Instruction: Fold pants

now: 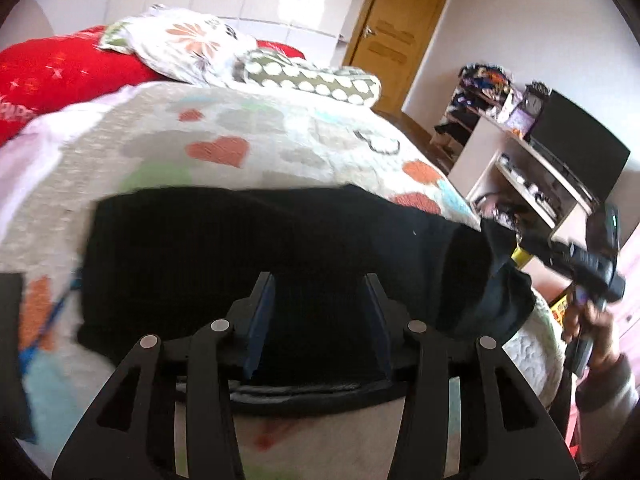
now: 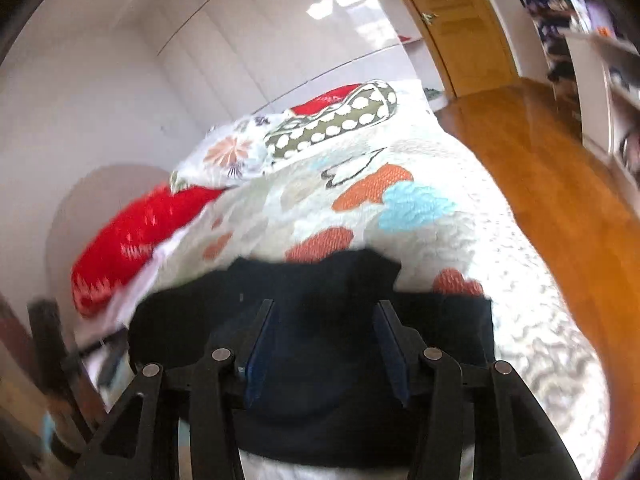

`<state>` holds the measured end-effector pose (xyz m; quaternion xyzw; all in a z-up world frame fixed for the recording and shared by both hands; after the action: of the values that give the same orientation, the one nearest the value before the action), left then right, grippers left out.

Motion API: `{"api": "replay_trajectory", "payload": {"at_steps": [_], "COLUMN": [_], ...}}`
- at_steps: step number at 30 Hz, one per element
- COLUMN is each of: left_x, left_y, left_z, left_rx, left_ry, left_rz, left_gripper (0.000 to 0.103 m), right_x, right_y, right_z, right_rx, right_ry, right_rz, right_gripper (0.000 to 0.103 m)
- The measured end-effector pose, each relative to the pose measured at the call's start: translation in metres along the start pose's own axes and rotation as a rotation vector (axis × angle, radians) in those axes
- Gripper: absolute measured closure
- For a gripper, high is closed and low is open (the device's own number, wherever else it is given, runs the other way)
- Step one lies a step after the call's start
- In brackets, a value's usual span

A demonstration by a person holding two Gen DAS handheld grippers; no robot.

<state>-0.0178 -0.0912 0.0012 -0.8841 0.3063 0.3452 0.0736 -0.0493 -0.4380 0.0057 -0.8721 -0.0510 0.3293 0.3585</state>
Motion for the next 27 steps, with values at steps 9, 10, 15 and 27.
{"api": "replay_trajectory", "payload": {"at_steps": [9, 10, 15, 27], "left_x": [0.037, 0.036, 0.035, 0.035], "left_y": [0.018, 0.016, 0.018, 0.022], "left_z": [0.029, 0.029, 0.030, 0.033], "left_rx": [-0.016, -0.038, -0.047, -0.026], "left_ry": [-0.047, -0.035, -0.021, -0.006], "left_rz": [0.082, 0.101, 0.121, 0.120], "left_gripper": [0.059, 0.059, 0.059, 0.056], "right_x": [-0.008, -0.022, -0.030, -0.007], "right_y": [-0.073, -0.081, -0.013, 0.003], "right_z": [0.013, 0.025, 0.075, 0.005], "right_rx": [-0.288, -0.362, -0.431, -0.067], "right_ry": [-0.015, -0.012, -0.159, -0.036], "right_rz": [-0.105, -0.105, 0.171, 0.063], "right_gripper": [0.092, 0.092, 0.092, 0.036]}}
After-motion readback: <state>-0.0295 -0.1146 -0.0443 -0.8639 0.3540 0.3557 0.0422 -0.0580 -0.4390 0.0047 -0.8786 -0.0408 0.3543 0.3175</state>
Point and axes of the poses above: each gripper's, at about its wrist camera, not at the fingertips, and x roughly the way its jaws point, y to its right, z to its underside, the point moved 10 cm from there along x, roughly the way its jaws point, and after that the axes turned 15 degrees about x, right-handed, at the moved point
